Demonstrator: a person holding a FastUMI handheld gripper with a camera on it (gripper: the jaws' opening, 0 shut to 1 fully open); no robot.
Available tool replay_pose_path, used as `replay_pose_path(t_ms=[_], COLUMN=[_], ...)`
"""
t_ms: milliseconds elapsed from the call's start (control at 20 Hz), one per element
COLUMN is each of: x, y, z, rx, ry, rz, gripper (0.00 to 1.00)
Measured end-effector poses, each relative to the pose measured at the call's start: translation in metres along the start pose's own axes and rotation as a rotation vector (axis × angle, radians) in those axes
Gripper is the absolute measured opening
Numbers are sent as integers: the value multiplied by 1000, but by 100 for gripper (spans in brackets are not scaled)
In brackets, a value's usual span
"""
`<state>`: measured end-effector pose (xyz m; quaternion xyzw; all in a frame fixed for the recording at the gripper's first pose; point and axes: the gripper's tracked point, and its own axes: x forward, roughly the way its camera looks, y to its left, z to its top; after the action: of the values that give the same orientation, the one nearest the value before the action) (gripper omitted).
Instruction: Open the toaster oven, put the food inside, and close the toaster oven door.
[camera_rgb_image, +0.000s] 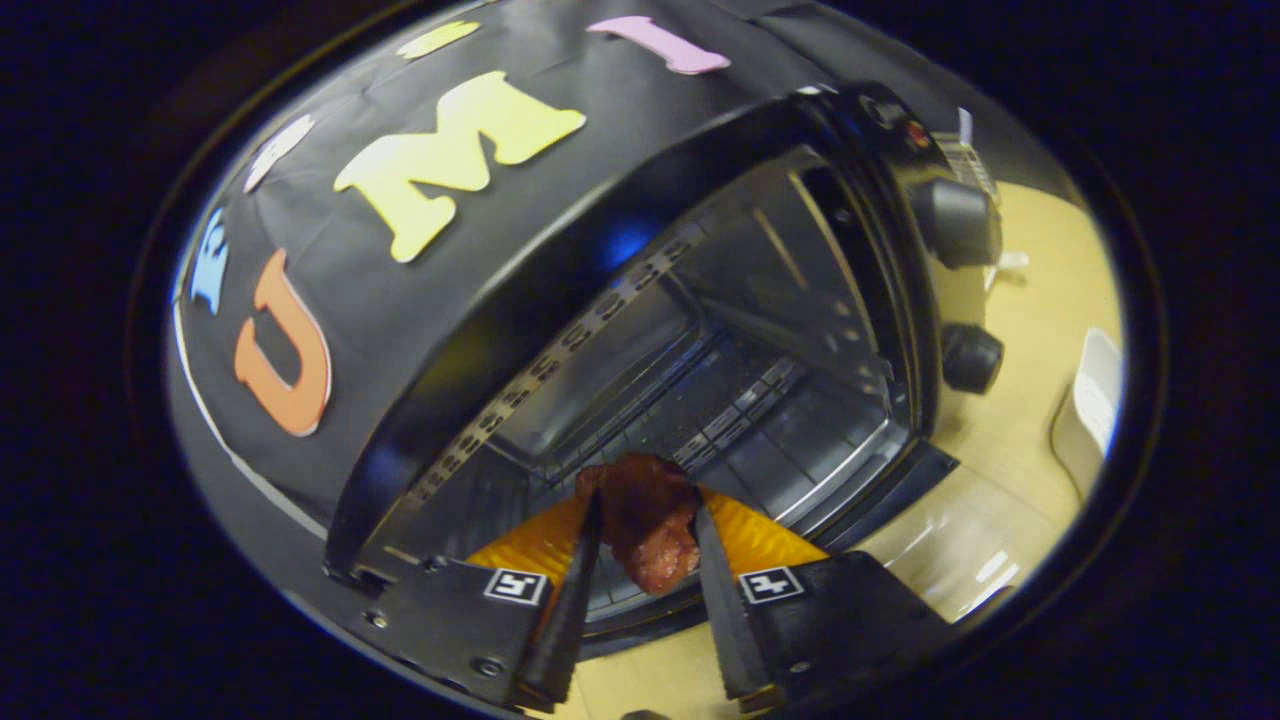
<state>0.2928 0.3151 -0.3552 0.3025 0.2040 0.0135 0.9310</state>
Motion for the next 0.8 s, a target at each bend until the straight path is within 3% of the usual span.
replay_pose_path(t_ms=[150,200,450,800], x=[-5,-11,-39,-112], y=[-4,-4,2,-11], z=[2,9,21,28], rx=[-139,-166,-262,-424], ry=[-24,-26,-28,5], rz=[-21,-23,9,31], gripper=[92,96,97,98])
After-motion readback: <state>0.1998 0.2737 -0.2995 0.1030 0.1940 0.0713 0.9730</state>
